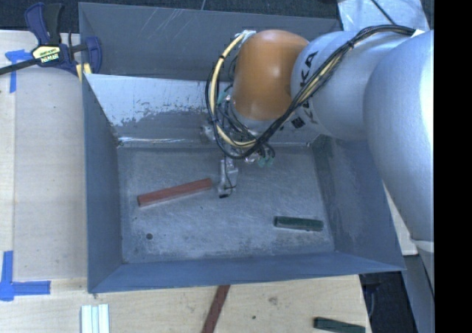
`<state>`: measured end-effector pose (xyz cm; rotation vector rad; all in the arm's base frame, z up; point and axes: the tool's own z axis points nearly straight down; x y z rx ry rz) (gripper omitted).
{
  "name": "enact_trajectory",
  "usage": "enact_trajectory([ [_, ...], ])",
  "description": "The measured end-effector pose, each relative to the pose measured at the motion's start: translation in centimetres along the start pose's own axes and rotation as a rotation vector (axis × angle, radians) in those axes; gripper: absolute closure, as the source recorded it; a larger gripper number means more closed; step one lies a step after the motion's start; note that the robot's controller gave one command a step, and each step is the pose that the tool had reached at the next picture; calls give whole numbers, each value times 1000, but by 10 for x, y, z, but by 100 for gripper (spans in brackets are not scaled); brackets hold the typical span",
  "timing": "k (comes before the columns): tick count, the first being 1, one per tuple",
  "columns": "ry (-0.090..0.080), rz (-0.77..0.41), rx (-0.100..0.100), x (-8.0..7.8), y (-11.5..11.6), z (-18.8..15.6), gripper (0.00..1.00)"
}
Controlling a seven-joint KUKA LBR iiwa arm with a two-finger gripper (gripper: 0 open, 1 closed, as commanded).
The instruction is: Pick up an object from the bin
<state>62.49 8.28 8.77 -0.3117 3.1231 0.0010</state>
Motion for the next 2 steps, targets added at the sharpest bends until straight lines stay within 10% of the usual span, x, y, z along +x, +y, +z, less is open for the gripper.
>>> enact_trajectory([
  [1,1,-72,0,49,77,7,100],
  [2,1,-72,0,49,77,7,100],
])
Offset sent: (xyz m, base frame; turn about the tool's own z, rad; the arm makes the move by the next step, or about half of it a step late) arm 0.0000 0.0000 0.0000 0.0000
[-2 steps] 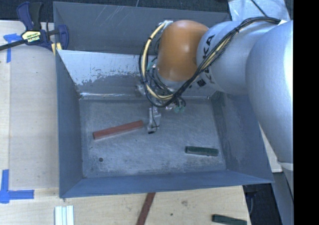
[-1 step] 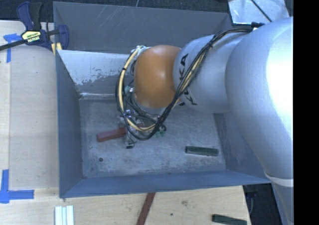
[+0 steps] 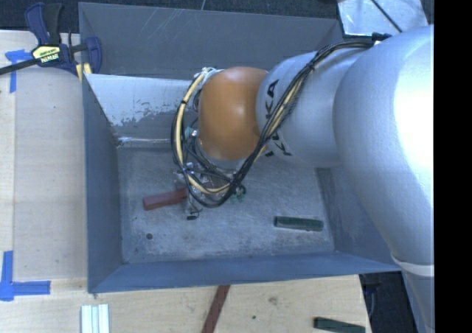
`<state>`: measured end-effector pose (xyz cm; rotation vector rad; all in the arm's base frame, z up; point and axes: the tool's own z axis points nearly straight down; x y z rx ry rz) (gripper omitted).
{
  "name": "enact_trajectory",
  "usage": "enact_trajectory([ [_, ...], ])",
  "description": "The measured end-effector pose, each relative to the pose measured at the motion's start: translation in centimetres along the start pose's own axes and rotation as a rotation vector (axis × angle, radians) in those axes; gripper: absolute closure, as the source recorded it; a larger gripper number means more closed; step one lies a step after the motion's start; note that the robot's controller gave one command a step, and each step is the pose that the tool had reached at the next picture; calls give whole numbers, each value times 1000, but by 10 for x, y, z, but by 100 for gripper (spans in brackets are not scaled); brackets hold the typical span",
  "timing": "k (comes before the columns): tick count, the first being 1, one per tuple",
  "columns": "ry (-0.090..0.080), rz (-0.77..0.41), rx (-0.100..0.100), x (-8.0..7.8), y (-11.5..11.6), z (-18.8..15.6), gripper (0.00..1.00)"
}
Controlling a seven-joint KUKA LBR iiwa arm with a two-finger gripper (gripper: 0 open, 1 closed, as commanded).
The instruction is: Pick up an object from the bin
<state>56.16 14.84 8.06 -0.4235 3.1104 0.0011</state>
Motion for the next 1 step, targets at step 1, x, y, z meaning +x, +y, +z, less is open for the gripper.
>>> enact_trajectory([
  [1,-1,23,1,27,-10,-147,100],
])
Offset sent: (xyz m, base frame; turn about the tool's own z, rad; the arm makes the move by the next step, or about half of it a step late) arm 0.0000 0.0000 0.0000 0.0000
